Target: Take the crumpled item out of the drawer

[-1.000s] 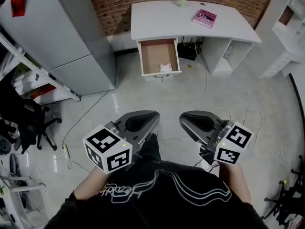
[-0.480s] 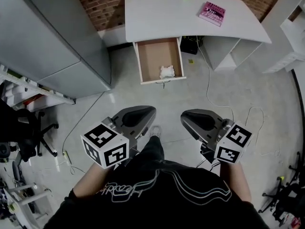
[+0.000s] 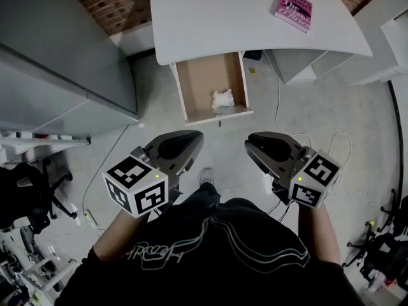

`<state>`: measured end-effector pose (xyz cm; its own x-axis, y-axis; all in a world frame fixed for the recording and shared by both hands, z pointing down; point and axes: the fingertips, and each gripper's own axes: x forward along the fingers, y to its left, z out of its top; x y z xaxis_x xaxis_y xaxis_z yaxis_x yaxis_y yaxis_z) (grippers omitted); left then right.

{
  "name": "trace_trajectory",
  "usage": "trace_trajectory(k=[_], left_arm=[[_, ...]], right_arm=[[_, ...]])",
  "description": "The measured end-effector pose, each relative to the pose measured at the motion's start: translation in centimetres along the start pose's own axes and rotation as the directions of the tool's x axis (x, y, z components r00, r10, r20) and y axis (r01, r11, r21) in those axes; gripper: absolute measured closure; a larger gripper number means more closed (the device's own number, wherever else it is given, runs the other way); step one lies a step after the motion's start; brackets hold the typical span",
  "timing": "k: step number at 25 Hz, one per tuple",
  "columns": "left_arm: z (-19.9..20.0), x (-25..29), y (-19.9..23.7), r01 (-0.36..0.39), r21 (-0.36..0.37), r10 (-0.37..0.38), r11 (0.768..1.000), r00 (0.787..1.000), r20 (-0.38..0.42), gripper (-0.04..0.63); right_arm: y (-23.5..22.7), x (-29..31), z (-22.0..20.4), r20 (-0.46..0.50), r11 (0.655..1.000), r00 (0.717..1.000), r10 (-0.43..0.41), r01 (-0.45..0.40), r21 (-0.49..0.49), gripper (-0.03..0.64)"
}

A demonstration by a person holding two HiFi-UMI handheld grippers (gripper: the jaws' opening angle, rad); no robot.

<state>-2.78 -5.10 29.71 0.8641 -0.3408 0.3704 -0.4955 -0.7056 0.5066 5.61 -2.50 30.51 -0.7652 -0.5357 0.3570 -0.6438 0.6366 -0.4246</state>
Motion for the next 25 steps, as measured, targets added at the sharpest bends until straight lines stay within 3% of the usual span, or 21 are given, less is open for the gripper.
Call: trace_trajectory(k=[7,9,13,17,25], left_arm=[[-0.7,1.8,5.0,-0.02,-0.029,0.019,0.999,1.0,-0.024,0.572],[-1.1,2.4,6.2,-0.031,-0.046,0.03,0.998,0.999,-0.023,0.572],[-1.8,3.5,8.5,-0.06,-0.084,0.058,0.995,0.998,-0.027,0.572],[-1.7,4.8,11.0,-0.1,-0.121,0.096,0.988,0.995,-0.039,0.572],[-1.3,8.5,16.2,-0.185,-0.205,0.169,0.961,0.981,-0.089,0.572]], right_arm=[[-5.7,5.1,-0.9,-0.106,0.997,0.993,-0.045,0.037,-0.072,0.553],[-7.9,6.6,-1.4,-0.139,0.991,0.987,-0.082,0.066,-0.119,0.497],[-12.2,9.8,-2.6,-0.219,0.973,0.966,-0.137,0.09,-0.214,0.469],[-16.7,13.4,-5.1,-0.327,0.961,0.933,-0.152,0.063,-0.268,0.427],[-24.9,20.2,-11.0,-0.522,0.966,0.845,-0.116,-0.026,-0.257,0.399]])
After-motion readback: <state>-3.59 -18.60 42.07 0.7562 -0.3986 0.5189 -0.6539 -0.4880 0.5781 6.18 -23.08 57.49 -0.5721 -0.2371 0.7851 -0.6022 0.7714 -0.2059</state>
